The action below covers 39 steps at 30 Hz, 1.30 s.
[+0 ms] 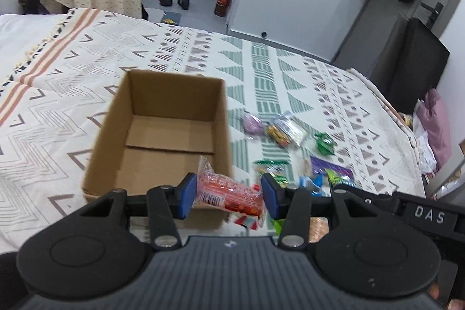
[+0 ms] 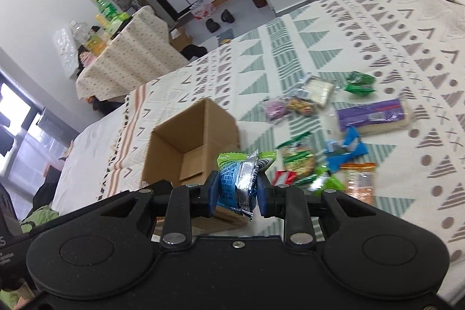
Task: Organize snacks
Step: 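Carry both snacks over the cardboard box and open both grippers to drop them, then withdraw both grippers from the box back to the snack pile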
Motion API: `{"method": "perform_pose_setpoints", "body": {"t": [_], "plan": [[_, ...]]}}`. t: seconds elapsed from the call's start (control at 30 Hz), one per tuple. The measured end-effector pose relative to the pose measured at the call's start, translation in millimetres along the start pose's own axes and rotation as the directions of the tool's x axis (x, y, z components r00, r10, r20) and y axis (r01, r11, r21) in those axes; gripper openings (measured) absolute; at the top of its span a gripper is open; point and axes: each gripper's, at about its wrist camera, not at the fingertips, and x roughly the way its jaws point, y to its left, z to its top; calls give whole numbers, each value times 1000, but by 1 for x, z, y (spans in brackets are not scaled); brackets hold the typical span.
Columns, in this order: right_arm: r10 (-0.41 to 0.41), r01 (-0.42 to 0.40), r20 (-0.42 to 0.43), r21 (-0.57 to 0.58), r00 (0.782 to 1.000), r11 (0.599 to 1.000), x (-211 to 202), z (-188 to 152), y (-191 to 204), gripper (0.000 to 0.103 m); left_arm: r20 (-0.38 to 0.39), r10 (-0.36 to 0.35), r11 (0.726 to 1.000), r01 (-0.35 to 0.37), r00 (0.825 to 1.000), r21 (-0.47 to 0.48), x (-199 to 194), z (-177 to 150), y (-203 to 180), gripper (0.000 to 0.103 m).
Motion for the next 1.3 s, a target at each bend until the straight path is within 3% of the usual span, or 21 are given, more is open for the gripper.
{"method": "perform_pose_setpoints", "body": {"t": [0.47,0.77,0.9,0.97,1.3], "plan": [[24,-25,-20,-37,1000,999,24,10,49,27,18,50,995,-48,999,-85,-3,37,60,49],[43,-44,-29,-21,999,999,37,14,67,30,6,48,992,-47,999,-120,-5,43,79,63],[75,-75,-20,16,997,997,35,16,70,38,-6,63,990,-63,998,-126,-8,44,86,71],[75,-75,-13,11,997,997,32,16,72,58,-19,69,989,-71,997,-127,-9,44,88,74],[-4,4,62,10,998,1000,-1,13,44,98,-43,89,989,-94,995,-118,-17,34,83,80]]}}
